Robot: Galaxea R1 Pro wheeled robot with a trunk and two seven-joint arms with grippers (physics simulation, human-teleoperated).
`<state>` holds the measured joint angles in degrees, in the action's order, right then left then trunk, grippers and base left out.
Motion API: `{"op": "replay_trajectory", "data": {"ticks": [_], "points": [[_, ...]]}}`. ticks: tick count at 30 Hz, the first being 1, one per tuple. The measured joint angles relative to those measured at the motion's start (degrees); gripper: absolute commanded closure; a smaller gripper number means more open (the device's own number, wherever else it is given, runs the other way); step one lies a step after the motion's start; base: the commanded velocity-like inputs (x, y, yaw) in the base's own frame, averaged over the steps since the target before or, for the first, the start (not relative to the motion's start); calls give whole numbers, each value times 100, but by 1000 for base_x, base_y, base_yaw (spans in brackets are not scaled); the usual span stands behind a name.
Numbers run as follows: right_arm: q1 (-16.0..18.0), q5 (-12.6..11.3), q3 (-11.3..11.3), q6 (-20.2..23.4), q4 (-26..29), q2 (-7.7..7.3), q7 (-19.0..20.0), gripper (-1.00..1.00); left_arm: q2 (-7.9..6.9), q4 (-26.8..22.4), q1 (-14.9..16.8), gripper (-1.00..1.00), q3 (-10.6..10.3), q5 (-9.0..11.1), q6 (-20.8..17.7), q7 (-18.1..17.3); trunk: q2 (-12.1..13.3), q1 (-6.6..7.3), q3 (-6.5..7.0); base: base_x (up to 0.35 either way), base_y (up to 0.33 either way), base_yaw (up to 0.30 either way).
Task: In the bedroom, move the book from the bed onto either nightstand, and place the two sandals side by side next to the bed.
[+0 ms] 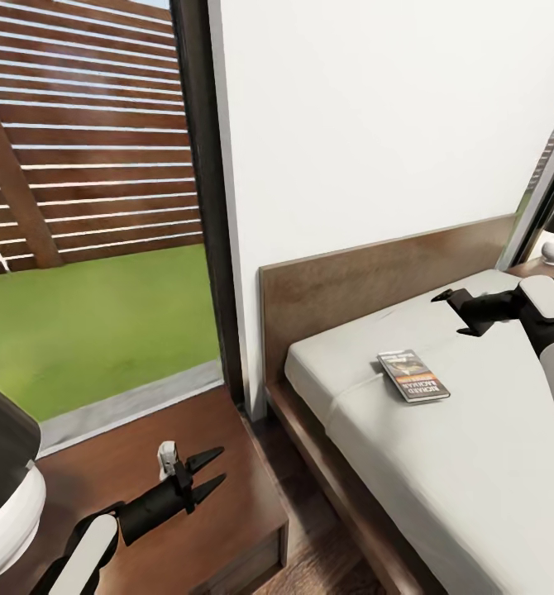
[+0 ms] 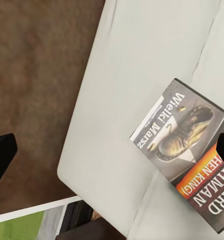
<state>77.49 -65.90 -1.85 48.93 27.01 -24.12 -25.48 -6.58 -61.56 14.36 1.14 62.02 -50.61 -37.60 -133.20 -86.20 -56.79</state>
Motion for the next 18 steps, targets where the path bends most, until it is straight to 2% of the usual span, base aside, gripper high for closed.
{"op": "replay_trajectory", "data": {"ticks": [18], "points": [[0, 1, 3, -17, 8, 1, 2, -100, -9, -37, -5, -100, 4, 45, -8, -18, 0, 0, -1, 0, 0, 0]]}}
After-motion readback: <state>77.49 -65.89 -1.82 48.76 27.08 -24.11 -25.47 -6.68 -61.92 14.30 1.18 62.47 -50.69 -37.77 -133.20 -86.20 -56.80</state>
